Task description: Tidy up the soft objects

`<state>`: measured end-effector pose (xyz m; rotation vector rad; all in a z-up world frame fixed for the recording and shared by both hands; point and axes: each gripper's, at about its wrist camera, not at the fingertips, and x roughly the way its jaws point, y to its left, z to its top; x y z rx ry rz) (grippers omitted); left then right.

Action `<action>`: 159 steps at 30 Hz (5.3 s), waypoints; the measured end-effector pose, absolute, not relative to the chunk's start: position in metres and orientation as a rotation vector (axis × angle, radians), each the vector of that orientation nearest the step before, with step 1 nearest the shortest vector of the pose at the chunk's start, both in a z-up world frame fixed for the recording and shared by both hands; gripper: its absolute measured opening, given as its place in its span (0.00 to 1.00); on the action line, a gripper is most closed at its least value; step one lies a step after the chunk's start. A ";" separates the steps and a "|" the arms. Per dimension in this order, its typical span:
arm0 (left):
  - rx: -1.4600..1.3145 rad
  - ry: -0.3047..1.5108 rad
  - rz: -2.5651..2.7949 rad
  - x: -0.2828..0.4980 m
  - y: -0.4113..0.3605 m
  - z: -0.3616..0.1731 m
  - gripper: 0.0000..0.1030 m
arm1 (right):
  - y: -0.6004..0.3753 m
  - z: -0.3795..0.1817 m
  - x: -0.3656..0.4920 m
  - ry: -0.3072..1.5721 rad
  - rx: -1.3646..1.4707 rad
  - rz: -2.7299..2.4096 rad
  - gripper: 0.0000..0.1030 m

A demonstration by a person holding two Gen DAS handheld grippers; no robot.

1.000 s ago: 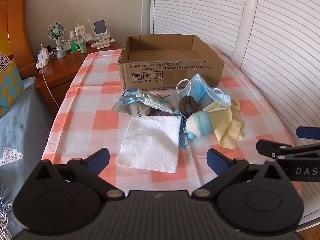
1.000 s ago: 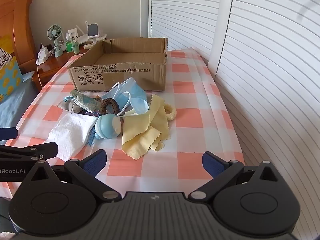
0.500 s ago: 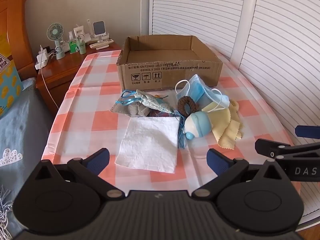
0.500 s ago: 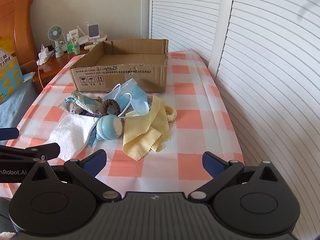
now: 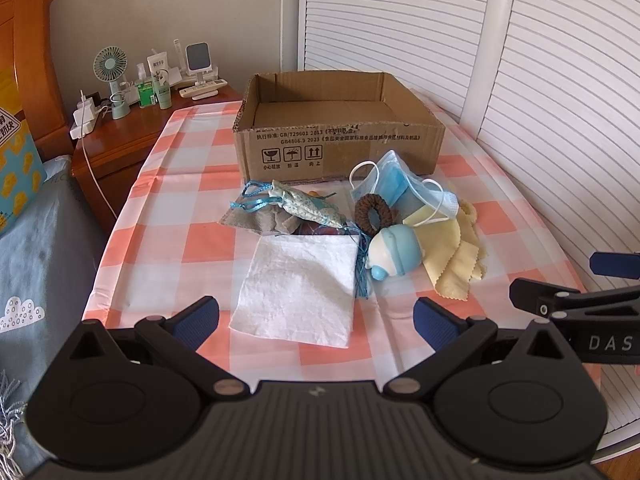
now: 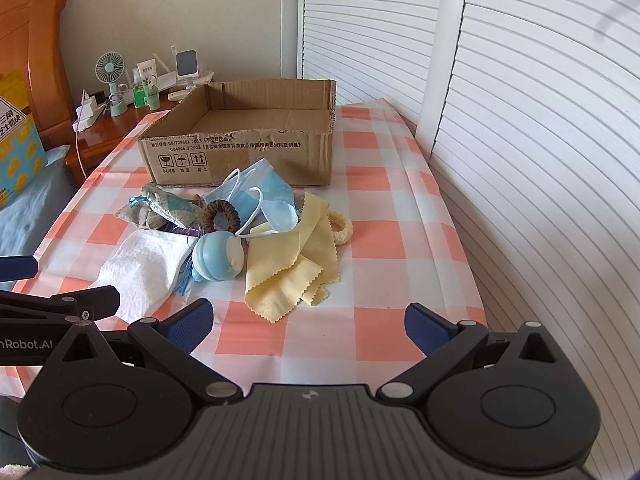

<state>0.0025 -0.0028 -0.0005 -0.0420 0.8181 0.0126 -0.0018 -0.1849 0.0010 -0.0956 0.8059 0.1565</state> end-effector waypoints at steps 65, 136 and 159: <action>0.034 0.798 -0.106 0.023 0.001 -0.014 1.00 | -0.185 -0.004 0.013 0.732 -0.127 0.250 1.00; 0.049 0.857 -0.154 0.072 0.044 -0.068 0.40 | -0.169 -0.072 0.047 0.818 -0.265 0.401 1.00; -0.003 0.835 -0.073 0.067 0.062 -0.073 0.42 | -0.128 -0.051 0.040 0.709 -0.362 0.536 1.00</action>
